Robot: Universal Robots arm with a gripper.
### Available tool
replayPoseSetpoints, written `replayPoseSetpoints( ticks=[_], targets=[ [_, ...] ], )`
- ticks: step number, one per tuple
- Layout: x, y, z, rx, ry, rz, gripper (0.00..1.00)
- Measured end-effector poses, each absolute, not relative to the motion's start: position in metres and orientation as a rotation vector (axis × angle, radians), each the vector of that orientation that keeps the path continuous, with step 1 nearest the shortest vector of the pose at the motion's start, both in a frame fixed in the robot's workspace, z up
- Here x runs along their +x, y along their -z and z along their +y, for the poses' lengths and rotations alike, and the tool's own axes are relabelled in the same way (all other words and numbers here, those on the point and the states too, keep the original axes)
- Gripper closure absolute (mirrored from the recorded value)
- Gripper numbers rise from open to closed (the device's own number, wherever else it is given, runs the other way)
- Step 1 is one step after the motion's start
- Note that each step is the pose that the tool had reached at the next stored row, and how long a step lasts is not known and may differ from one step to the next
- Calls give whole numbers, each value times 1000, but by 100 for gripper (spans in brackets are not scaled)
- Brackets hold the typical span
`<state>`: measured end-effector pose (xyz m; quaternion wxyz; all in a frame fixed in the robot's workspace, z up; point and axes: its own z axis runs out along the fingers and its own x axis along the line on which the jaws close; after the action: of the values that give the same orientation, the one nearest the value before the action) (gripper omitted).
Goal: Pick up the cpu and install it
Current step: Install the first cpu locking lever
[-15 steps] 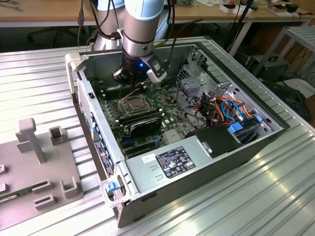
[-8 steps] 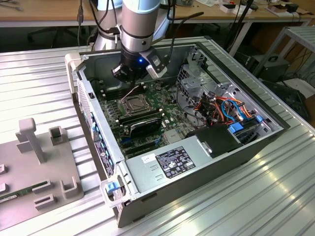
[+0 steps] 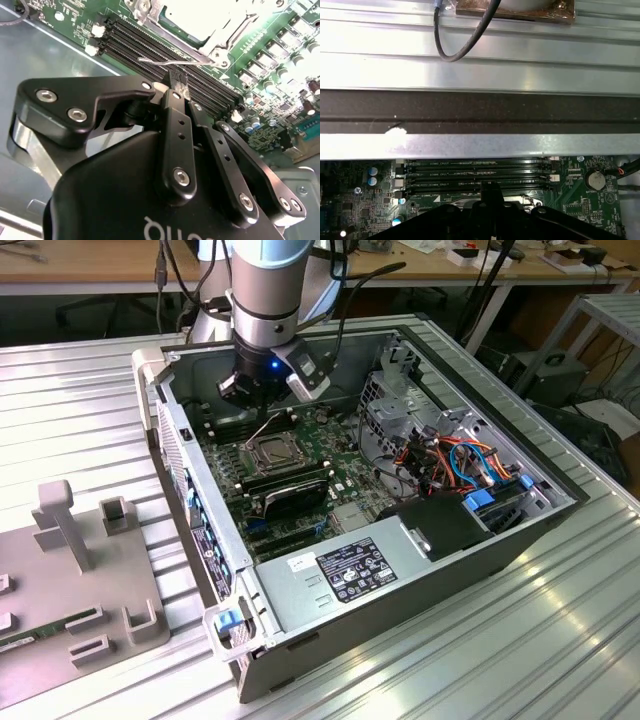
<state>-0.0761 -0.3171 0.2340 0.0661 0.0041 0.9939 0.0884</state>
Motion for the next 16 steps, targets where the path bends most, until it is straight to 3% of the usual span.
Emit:
replayPoseSetpoints(
  ticks=[16],
  targets=[
    [-71, -229, -319, 14, -266, 2997, 89]
  ],
)
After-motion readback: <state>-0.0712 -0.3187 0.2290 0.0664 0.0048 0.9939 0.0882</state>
